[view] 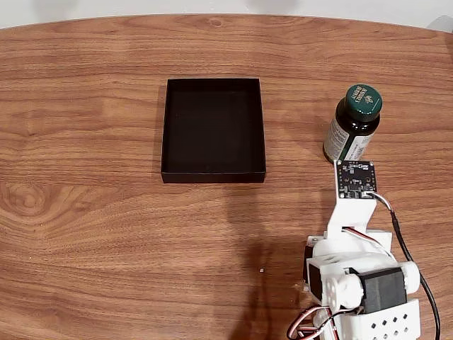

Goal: Pick up the pill bottle and place it in the black box.

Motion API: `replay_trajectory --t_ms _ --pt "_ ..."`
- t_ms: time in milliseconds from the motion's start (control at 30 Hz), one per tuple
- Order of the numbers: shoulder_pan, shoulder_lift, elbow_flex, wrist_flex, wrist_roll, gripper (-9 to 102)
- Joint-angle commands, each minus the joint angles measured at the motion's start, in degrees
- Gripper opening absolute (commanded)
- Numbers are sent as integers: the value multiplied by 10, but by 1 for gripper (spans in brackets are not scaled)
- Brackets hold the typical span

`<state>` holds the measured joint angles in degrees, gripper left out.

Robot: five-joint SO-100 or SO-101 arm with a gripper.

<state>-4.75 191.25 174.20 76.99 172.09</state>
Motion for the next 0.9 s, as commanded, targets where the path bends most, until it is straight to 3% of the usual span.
replay_trajectory --t_ms 0,333,467,600,867 --pt "-1 0 -6 92 -5 0" --pt "46 1 -6 93 -3 0" --pt "46 1 -6 91 76 0" --pt "44 1 -6 76 79 0" --pt "41 -36 -6 -47 80 0"
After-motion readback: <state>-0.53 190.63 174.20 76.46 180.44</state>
